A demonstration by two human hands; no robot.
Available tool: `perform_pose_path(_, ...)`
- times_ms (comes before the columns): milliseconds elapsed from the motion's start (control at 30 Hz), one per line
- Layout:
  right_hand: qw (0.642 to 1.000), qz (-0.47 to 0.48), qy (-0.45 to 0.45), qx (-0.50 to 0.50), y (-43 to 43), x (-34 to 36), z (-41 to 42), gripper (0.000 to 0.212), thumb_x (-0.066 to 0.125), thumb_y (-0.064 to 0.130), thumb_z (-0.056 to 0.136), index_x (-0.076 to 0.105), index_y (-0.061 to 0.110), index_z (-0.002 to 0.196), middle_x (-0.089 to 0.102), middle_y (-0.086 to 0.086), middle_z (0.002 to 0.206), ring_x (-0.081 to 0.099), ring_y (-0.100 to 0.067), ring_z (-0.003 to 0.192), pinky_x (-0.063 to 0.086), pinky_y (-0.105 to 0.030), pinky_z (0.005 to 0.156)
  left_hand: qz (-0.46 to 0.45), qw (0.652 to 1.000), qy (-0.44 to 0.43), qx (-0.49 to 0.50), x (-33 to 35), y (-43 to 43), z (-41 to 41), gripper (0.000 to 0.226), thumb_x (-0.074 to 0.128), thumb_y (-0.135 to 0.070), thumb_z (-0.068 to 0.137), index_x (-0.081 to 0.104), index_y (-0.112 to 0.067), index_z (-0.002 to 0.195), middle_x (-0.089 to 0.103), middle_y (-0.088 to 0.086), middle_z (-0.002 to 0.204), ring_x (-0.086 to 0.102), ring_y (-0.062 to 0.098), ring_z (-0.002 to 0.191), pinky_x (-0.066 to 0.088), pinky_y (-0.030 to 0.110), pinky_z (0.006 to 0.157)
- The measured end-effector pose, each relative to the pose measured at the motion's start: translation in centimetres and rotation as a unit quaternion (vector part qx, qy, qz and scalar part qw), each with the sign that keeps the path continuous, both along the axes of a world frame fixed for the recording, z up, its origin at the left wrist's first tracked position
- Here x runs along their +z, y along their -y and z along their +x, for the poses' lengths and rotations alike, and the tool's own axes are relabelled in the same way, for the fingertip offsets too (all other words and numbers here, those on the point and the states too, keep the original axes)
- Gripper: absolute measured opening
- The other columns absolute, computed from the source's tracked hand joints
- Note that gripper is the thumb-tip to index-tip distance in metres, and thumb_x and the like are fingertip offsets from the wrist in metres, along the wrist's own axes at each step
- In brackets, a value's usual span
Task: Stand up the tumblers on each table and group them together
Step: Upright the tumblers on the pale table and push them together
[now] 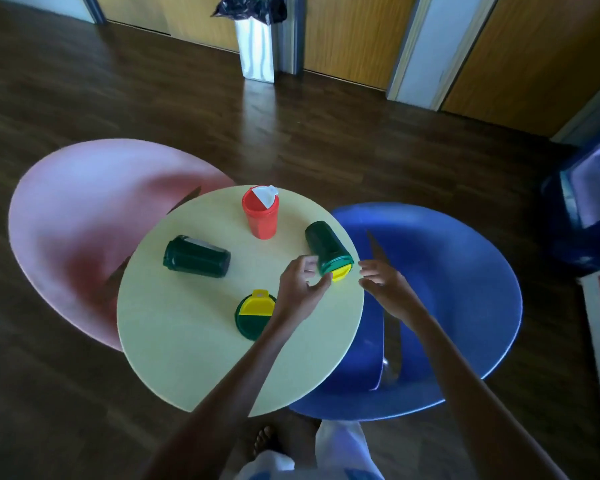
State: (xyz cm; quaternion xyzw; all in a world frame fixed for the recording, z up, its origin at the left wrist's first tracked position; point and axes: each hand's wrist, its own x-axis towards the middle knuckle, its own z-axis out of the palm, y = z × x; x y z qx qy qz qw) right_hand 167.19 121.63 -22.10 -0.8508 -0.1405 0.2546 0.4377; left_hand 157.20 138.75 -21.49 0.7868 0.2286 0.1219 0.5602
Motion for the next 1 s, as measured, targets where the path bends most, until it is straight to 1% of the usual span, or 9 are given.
perform_pose_path(200, 0.998, -0.008, -0.040, 0.055, 0.0, -2.8, 5.3, 0.044, 0.059, 0.014, 0.090, 0.048, 0.018, 0.132, 0.055, -0.009, 0.127, 0.056, -0.021, 0.115, 0.046, -0.033, 0.096, -0.007, 0.997, -0.068, 0.024, -5.1, 1.6, 4.1, 0.049, 0.072, -0.022, 0.078, 0.055, -0.020, 0.124, 0.057, 0.005, 0.123, 0.054, 0.017, 0.114, 0.046, 0.030, 0.093)
perform_pose_path(300, 0.994, -0.026, -0.069, 0.087, -0.7, -4.9, 7.5, 0.051, 0.054, 0.010, 0.092, 0.041, 0.023, 0.139, 0.046, -0.010, 0.139, 0.051, -0.023, 0.123, 0.043, -0.033, 0.097, -0.014, 0.994, -0.105, 0.039, -7.7, 1.7, 5.0, 0.064, 0.072, -0.021, 0.078, 0.045, -0.026, 0.135, 0.050, 0.007, 0.130, 0.048, 0.019, 0.119, 0.043, 0.033, 0.098)
perform_pose_path(367, 0.991, -0.032, -0.087, 0.099, -1.2, -6.4, 8.5, 0.056, 0.051, 0.007, 0.092, 0.036, 0.025, 0.143, 0.039, -0.010, 0.146, 0.047, -0.025, 0.126, 0.042, -0.033, 0.097, -0.033, 0.991, -0.125, 0.039, -8.9, 1.9, 5.5, 0.071, 0.072, -0.018, 0.078, 0.039, -0.028, 0.140, 0.048, 0.007, 0.133, 0.050, 0.020, 0.118, 0.046, 0.036, 0.097)
perform_pose_path(467, 0.987, -0.015, -0.116, 0.113, -2.1, -7.7, 9.2, 0.063, 0.049, 0.002, 0.092, 0.028, 0.027, 0.146, 0.034, -0.006, 0.148, 0.046, -0.024, 0.127, 0.041, -0.029, 0.095, -0.054, 0.992, -0.107, 0.039, -10.2, 2.1, 6.4, 0.077, 0.072, -0.011, 0.077, 0.036, -0.029, 0.142, 0.056, 0.007, 0.130, 0.060, 0.017, 0.111, 0.053, 0.034, 0.091)
perform_pose_path(533, 0.984, 0.003, -0.120, 0.135, -2.6, -8.3, 9.2, 0.067, 0.050, -0.001, 0.090, 0.027, 0.027, 0.146, 0.038, 0.000, 0.145, 0.050, -0.021, 0.123, 0.043, -0.028, 0.096, -0.078, 0.990, -0.095, 0.067, -10.6, 2.2, 6.8, 0.076, 0.071, -0.005, 0.077, 0.039, -0.028, 0.141, 0.063, 0.009, 0.121, 0.065, 0.014, 0.103, 0.054, 0.026, 0.088)
perform_pose_path(600, 0.985, 0.007, -0.108, 0.134, -3.1, -8.5, 9.2, 0.067, 0.053, 0.001, 0.088, 0.030, 0.029, 0.145, 0.044, 0.004, 0.142, 0.057, -0.016, 0.112, 0.046, -0.029, 0.095, -0.078, 0.989, -0.084, 0.092, -10.8, 2.4, 7.1, 0.074, 0.071, -0.002, 0.077, 0.042, -0.026, 0.140, 0.066, 0.010, 0.114, 0.067, 0.014, 0.096, 0.053, 0.016, 0.084)
perform_pose_path(767, 0.993, 0.007, -0.029, 0.116, -3.3, -8.1, 10.2, 0.062, 0.063, 0.012, 0.085, 0.041, 0.033, 0.139, 0.058, 0.001, 0.125, 0.067, -0.019, 0.091, 0.052, -0.029, 0.083, -0.045, 0.993, -0.061, 0.089, -9.2, 1.9, 8.1, 0.068, 0.072, -0.005, 0.078, 0.045, -0.023, 0.138, 0.065, 0.007, 0.115, 0.069, 0.016, 0.092, 0.055, 0.020, 0.082)
perform_pose_path(900, 0.991, 0.014, 0.017, 0.133, -3.1, -7.1, 11.2, 0.057, 0.064, 0.020, 0.087, 0.042, 0.029, 0.139, 0.058, -0.006, 0.125, 0.069, -0.022, 0.082, 0.057, -0.041, 0.079, -0.008, 0.994, -0.063, 0.084, -7.3, 1.2, 8.9, 0.062, 0.072, -0.010, 0.080, 0.049, -0.020, 0.136, 0.069, 0.004, 0.113, 0.069, 0.012, 0.086, 0.051, 0.009, 0.076)
perform_pose_path(1000, 0.990, 0.010, 0.028, 0.139, -3.2, -6.2, 11.6, 0.056, 0.063, 0.021, 0.088, 0.042, 0.025, 0.139, 0.057, -0.009, 0.126, 0.068, -0.023, 0.080, 0.056, -0.038, 0.081, 0.007, 0.994, -0.070, 0.084, -6.1, 0.9, 9.3, 0.061, 0.072, -0.010, 0.080, 0.049, -0.016, 0.136, 0.070, 0.007, 0.104, 0.066, 0.011, 0.082, 0.045, 0.002, 0.073)
